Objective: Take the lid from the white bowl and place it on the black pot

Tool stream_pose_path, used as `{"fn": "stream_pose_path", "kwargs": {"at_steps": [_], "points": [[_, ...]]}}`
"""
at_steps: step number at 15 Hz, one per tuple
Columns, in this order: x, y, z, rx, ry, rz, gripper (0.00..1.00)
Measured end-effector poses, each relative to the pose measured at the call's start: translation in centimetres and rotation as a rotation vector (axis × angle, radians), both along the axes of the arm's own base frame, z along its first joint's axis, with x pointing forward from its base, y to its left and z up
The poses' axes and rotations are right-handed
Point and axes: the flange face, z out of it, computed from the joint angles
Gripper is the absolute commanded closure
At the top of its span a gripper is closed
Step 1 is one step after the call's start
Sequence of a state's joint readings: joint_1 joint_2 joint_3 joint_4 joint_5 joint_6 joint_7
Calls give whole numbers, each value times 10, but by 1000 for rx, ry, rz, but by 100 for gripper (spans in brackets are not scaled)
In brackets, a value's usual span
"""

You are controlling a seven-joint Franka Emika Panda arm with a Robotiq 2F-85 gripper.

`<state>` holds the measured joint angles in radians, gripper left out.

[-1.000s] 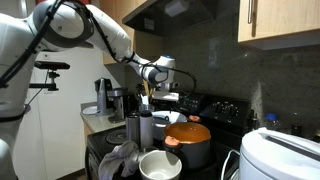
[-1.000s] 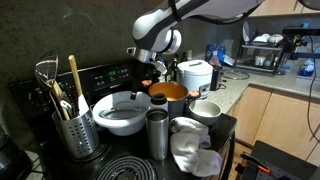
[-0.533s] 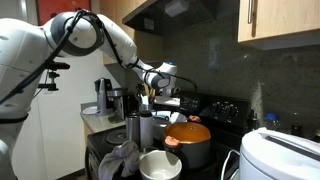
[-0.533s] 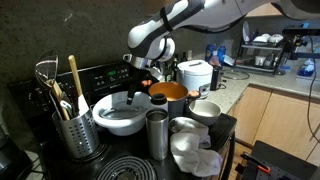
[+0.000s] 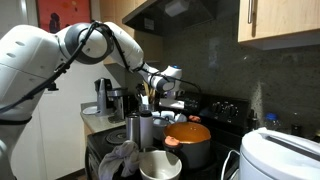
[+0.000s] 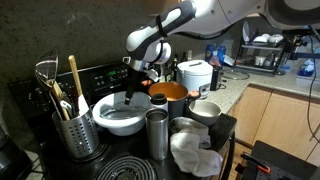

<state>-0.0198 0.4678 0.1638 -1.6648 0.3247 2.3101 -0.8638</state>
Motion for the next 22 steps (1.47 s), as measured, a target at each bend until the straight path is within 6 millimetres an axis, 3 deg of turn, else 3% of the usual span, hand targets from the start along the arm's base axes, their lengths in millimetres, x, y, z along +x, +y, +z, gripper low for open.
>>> {"fn": "stream_pose_path", "kwargs": {"at_steps": [3,4,6,14,16,22], "points": [[5,-1,-7,7,6,-2,0],[6,-1,-9,9,7,-2,25],[7,0,-11,11,9,-1,34],[9,-1,-11,13,5,-3,97],[10,-2,-10,13,4,-4,100],[10,-3,-10,11,4,-4,96]]}}
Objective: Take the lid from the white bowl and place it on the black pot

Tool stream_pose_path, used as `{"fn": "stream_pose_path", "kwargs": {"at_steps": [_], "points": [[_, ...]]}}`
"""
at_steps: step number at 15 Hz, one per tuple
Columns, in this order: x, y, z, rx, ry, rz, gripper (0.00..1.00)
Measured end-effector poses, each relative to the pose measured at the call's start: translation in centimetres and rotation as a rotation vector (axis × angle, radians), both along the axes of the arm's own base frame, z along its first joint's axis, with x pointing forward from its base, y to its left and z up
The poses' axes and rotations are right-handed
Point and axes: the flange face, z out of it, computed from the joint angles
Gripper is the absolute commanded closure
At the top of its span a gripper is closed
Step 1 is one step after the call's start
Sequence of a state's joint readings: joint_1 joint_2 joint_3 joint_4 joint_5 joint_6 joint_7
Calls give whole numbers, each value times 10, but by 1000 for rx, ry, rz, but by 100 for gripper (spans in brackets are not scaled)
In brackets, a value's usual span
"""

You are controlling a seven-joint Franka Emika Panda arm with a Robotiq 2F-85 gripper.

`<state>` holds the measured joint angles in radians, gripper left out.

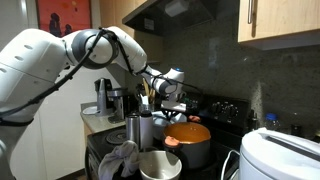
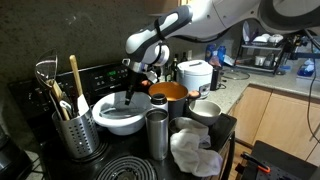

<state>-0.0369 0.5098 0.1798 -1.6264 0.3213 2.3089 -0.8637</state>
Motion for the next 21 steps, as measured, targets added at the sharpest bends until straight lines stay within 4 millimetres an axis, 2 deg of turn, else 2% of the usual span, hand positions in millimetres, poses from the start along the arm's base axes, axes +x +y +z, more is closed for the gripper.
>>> {"fn": "stream_pose_path", "kwargs": {"at_steps": [3,6,16,18,21], "points": [[0,0,3,-5,1,4,96],[-1,2,17,-33,-11,24,96],[-18,15,110,-68,-112,71,96],[-21,12,128,-73,-139,65,96],[-22,-4,150,-84,-171,31,96]]}}
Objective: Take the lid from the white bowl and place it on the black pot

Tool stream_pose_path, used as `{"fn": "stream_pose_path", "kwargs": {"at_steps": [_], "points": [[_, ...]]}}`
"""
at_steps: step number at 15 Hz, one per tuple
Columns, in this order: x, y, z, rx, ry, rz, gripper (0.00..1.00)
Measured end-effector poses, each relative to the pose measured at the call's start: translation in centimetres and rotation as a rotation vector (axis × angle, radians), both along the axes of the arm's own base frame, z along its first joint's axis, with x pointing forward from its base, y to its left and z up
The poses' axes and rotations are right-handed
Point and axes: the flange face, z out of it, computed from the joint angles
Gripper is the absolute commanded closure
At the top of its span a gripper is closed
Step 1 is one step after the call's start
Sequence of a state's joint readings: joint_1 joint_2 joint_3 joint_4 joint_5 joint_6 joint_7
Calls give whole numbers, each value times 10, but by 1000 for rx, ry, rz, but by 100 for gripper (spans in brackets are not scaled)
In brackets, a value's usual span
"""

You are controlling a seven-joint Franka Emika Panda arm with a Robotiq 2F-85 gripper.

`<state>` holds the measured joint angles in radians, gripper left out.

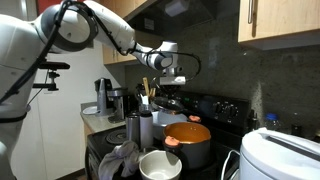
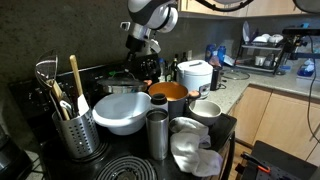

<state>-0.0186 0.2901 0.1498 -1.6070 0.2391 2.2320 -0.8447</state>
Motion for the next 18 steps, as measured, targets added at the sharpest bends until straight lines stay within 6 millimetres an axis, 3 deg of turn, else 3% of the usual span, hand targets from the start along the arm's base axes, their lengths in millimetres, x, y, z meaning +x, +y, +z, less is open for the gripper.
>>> {"fn": "stream_pose_path", "kwargs": {"at_steps": [10,14,18], "points": [[-13,-99,52,-113,-64,-215,96],[-28,-138,52,-127,-46,-297,96],[-49,-159,41,-124,-4,-357,96]]}}
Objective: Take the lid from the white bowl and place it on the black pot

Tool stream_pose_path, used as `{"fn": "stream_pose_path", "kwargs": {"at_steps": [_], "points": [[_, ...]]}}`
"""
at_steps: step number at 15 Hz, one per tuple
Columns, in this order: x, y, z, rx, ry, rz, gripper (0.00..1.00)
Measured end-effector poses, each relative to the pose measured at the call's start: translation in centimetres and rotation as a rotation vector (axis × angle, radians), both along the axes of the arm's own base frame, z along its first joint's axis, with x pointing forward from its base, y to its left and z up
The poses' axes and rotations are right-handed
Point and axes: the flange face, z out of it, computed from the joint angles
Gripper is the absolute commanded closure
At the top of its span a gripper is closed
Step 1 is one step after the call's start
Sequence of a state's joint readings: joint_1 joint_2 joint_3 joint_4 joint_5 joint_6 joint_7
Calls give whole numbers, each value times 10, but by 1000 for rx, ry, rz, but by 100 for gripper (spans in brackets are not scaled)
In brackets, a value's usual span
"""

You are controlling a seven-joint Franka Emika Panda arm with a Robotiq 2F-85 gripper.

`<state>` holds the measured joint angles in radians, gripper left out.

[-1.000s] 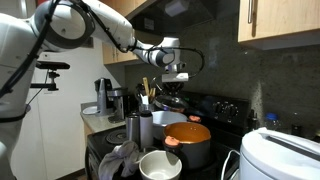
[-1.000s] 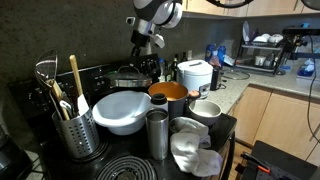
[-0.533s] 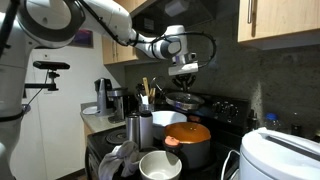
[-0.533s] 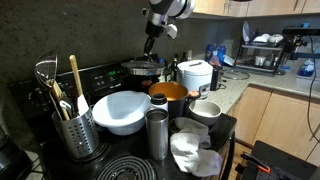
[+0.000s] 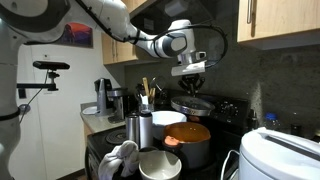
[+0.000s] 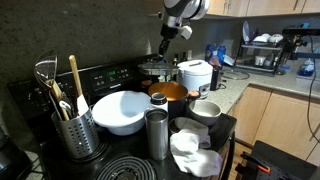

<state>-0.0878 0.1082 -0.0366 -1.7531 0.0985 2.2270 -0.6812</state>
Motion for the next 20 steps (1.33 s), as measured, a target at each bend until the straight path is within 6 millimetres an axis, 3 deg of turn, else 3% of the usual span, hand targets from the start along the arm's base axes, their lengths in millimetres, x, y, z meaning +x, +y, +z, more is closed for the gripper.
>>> {"fn": "stream_pose_path", "kwargs": {"at_steps": [10,20], "points": [[-54,-7,-37,26,73,-63,96],[-66,-10,-67,15,-30,-142,96]]}}
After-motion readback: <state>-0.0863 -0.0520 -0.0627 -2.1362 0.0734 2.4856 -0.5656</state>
